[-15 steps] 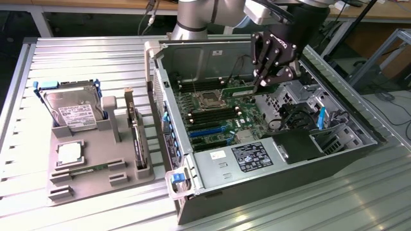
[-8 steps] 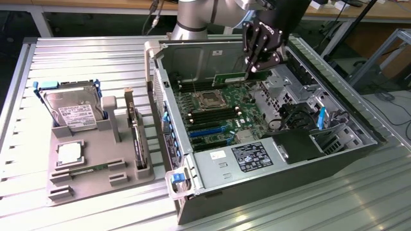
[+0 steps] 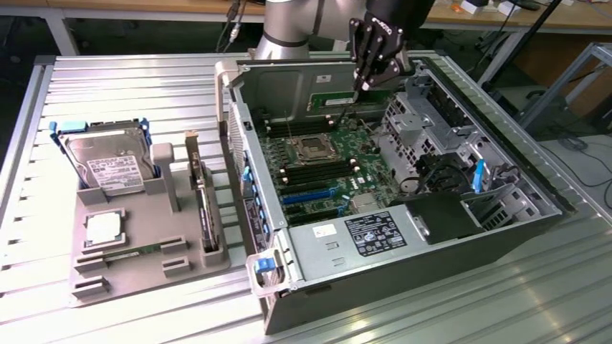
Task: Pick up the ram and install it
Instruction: 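Pick up the ram and move it above insertion slot, then insert the ram into the slot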
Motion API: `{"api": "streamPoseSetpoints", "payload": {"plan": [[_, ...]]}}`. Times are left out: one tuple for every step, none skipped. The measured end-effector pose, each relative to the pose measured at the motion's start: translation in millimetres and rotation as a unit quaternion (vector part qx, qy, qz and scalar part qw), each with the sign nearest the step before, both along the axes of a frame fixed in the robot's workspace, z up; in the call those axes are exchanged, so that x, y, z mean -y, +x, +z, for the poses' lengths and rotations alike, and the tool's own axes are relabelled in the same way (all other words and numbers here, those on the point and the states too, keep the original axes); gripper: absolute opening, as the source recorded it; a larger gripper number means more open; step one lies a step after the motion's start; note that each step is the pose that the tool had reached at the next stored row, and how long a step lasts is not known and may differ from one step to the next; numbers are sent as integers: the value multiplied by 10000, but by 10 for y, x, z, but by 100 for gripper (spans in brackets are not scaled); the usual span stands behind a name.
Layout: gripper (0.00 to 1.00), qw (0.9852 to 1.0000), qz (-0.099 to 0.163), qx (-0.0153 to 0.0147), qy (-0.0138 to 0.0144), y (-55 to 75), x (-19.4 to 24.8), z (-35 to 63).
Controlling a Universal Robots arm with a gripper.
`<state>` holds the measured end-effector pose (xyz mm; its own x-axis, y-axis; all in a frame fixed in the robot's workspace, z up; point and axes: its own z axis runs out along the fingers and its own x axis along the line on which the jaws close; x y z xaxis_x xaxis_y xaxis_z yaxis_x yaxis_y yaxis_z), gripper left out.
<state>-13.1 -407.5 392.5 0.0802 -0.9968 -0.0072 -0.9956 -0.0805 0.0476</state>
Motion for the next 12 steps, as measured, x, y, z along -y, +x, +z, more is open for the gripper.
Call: {"api": "streamPoseSetpoints", "payload": {"plan": [[13, 10000, -1, 0, -1, 0, -3, 1], [13, 10000, -1, -1, -1, 0, -5, 1], [13, 10000, -1, 0, -1, 0, -7, 1], [13, 10000, -1, 0, 0, 0, -9, 0], [13, 10000, -1, -1, -1, 0, -11, 1], [13, 10000, 0, -1, -1, 0, -13, 1], [13, 10000, -1, -1, -1, 0, -15, 1], [13, 10000, -1, 0, 0, 0, -17, 0], [13, 10000, 0, -1, -1, 0, -20, 1], [13, 10000, -1, 0, 0, 0, -24, 0], [13, 10000, -1, 0, -1, 0, -29, 1], [13, 10000, -1, 0, 0, 0, -34, 1]]}}
